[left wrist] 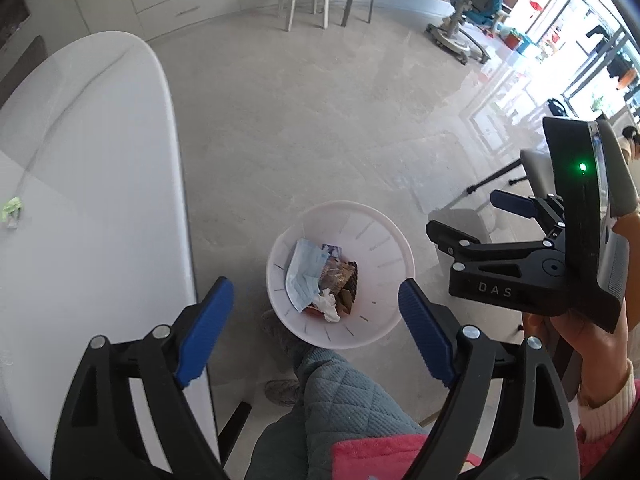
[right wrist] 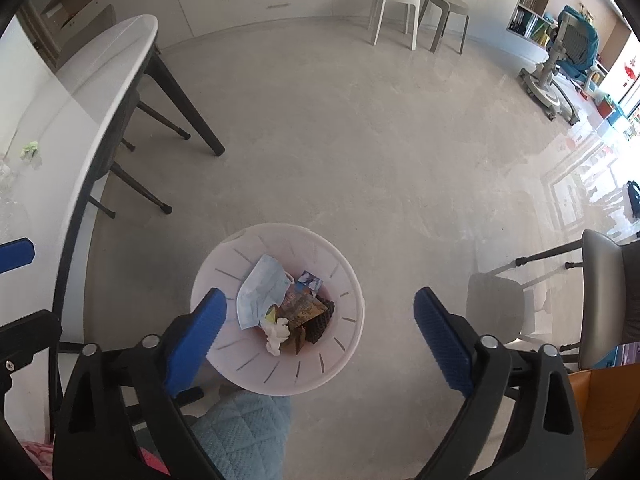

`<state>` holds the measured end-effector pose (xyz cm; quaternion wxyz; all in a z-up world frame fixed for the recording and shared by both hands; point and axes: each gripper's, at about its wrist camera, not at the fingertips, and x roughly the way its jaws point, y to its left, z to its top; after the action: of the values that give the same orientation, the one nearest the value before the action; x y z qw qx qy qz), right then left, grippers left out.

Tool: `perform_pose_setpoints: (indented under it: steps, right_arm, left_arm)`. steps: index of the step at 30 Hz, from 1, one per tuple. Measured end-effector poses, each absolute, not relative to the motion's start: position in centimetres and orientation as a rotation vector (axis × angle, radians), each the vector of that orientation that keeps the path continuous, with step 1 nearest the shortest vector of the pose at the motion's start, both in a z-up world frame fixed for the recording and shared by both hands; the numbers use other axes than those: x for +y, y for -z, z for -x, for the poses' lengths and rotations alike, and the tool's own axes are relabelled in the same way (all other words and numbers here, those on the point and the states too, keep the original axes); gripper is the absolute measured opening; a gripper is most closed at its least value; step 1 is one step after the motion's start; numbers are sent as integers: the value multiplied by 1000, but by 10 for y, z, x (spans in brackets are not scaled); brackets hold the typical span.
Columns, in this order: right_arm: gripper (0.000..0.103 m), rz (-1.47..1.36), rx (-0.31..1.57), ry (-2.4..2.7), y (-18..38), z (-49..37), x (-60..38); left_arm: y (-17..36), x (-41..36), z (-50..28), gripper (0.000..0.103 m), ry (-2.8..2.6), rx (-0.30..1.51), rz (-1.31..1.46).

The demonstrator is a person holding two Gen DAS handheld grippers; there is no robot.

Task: Collect trash
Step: 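Move both grippers back over the table toward the bottle and green paper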

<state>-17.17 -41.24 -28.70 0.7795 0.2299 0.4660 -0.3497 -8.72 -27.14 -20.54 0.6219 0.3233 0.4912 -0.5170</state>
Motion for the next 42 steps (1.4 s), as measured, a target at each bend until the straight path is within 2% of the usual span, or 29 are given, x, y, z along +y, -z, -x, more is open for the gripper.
perform_pose_setpoints:
  steps: [3, 7, 14, 19, 29, 42]
  right_arm:
    - [100, -456, 973, 707, 266, 151, -400]
    - [100, -381, 945, 613, 239, 110, -382]
    - [100, -214, 921, 397, 201, 11, -340]
    - [100, -121, 934, 237, 195, -62, -303]
    - [100, -42, 974, 34, 202, -181, -244]
    - [100, -136, 1035, 120, 236, -264, -245]
  left_arm:
    - [186, -252, 60, 91, 1105, 1091, -656]
    - [165, -214, 11, 95, 962, 1051, -566]
    - [148, -128, -70, 95, 695, 1035, -433]
    - [143, -67, -119, 95, 533, 1035, -357]
    - [139, 1, -209, 95, 396, 1033, -394]
    - [200, -4, -342, 95, 749, 1134, -687]
